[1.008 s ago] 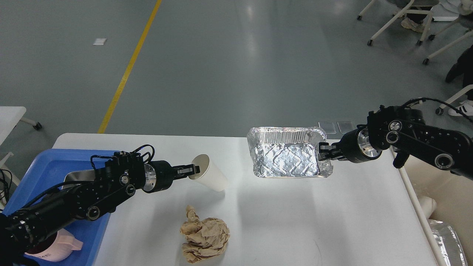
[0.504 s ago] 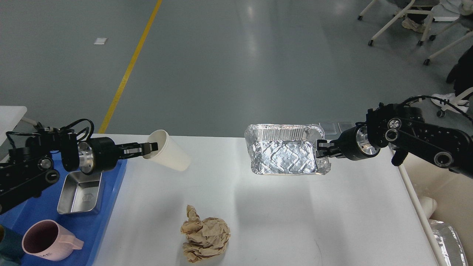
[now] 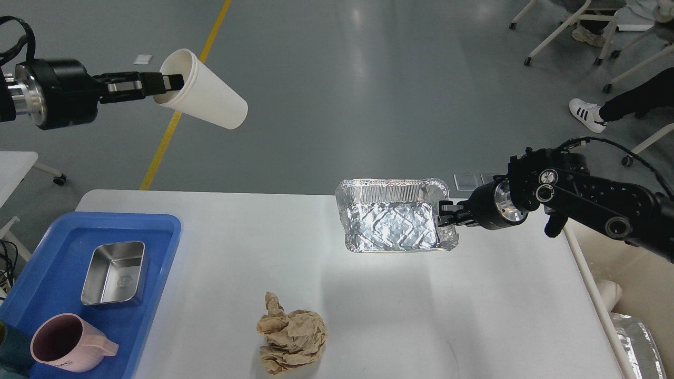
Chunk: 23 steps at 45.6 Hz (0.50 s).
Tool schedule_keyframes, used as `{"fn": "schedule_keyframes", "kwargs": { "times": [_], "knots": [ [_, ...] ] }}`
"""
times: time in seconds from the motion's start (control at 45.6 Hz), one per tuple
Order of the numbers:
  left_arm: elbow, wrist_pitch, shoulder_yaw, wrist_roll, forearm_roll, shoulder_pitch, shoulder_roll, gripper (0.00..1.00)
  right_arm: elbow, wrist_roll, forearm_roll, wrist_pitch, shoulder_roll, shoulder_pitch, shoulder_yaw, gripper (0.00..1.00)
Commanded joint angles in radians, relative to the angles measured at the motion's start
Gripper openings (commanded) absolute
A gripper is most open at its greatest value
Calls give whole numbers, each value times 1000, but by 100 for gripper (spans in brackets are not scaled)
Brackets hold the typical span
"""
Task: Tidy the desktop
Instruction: 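Lift the paper cup high with the left gripper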
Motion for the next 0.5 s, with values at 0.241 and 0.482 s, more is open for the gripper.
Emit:
{"fn": "schedule_keyframes", "kwargs": {
  "times": [0.241, 0.482],
  "knots": [
    [88, 1, 86, 46, 44, -72, -288, 3, 1, 0, 1, 0, 1, 2, 1, 0],
    [214, 8, 122, 48, 156, -73, -562, 3, -4, 0, 1, 0, 20, -2, 2, 0]
  ]
}}
